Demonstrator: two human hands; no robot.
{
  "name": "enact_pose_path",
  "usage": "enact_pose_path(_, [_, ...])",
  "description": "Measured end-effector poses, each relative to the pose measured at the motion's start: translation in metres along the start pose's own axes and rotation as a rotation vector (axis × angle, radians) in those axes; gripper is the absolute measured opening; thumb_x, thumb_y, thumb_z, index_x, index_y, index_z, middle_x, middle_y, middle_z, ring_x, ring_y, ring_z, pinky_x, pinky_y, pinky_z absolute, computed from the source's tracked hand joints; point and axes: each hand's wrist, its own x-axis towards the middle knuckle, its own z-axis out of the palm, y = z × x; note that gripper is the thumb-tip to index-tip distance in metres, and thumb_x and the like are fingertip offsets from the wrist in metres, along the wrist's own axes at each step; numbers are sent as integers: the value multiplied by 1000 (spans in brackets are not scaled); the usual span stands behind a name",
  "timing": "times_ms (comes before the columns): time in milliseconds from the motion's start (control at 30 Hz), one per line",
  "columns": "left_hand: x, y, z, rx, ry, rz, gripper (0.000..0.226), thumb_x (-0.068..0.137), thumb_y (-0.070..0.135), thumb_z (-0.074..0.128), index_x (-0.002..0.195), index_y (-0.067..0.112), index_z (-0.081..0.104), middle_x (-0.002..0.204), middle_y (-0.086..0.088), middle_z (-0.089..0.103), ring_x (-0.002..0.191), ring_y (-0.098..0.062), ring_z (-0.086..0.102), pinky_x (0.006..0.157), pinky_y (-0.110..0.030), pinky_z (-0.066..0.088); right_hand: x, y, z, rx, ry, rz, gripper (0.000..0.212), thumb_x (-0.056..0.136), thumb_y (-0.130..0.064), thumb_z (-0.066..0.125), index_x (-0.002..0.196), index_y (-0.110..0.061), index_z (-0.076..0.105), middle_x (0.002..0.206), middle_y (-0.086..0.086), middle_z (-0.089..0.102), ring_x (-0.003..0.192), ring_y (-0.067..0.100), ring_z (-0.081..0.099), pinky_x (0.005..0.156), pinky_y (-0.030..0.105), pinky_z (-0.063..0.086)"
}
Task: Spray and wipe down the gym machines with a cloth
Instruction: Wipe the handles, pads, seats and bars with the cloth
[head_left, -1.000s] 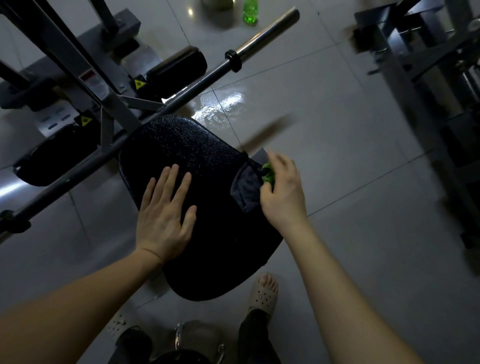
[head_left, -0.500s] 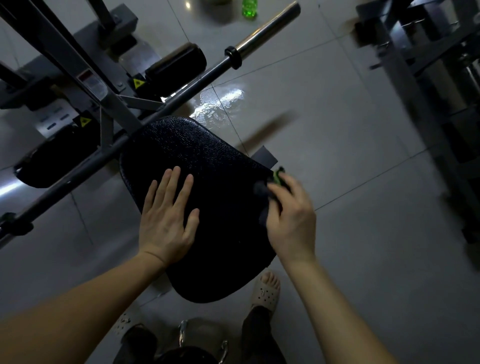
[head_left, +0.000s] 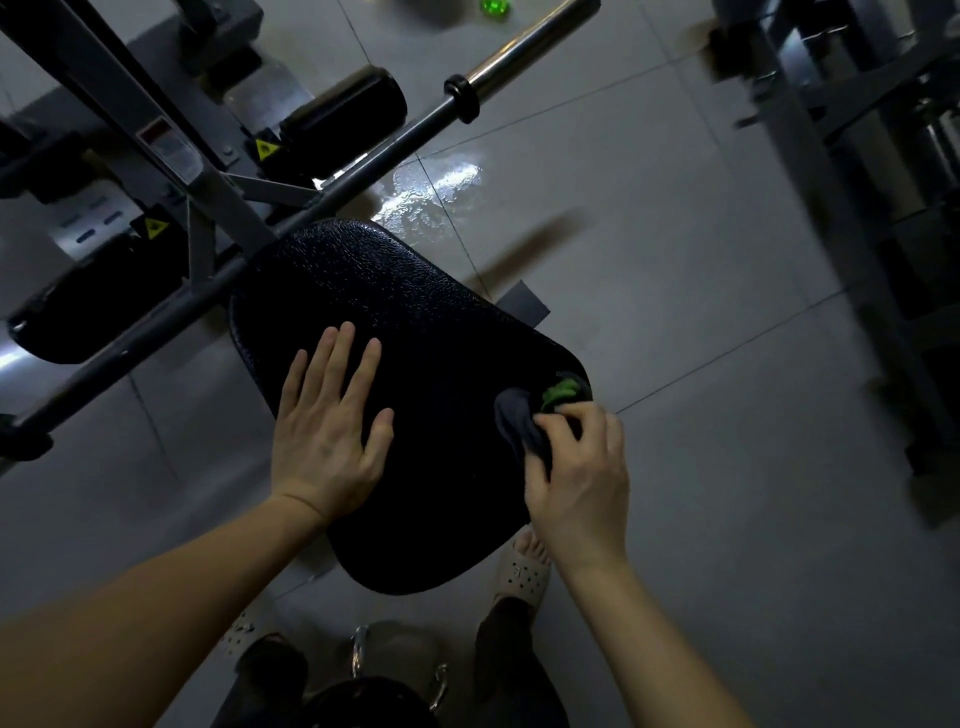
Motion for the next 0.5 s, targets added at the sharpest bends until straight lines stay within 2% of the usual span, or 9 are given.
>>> enact_pose_path(100, [0, -1, 0, -10, 5, 3, 71, 95, 44, 38, 160, 15, 30, 170, -10, 16, 158, -23, 6, 127, -49, 9, 17, -8, -6, 106, 12, 123, 31, 86, -12, 73, 115, -14, 63, 113, 5, 50, 101, 23, 52, 73, 37, 54])
enact_pose_path(200, [0, -1, 1, -5, 5, 2, 72, 95, 44, 38, 160, 15, 30, 170, -10, 15, 158, -23, 6, 128, -48, 8, 61, -26, 4, 212, 57, 211, 49, 88, -24, 77, 131, -15, 57, 117, 5, 47, 103, 24, 53, 82, 35, 49])
enact_pose_path(267, [0, -1, 1, 5, 10, 4, 72, 95, 44, 38, 160, 15, 30, 170, -10, 15, 158, -23, 7, 128, -48, 8, 64, -40, 14, 181, 45, 218, 38, 89, -30, 77, 119, -11, 63, 114, 6, 48, 100, 26, 54, 85, 39, 52])
enact_pose_path(333, [0, -1, 1, 6, 20, 6, 72, 94, 43, 39, 159, 14, 31, 170, -11, 17, 158, -24, 8, 127, -48, 9, 34, -51, 20, 163, 7, 167, 28, 89, -29, 76, 105, -10, 64, 110, 6, 50, 96, 25, 55, 80, 40, 54])
enact_pose_path(500, [0, 0, 0, 15, 18, 2, 72, 94, 44, 38, 160, 15, 31, 170, -11, 16, 158, -24, 8, 127, -48, 9, -59, -49, 22, 186, -168, 14, 32, 79, -26, 84, 100, -15, 62, 105, 2, 51, 87, 18, 60, 69, 20, 44])
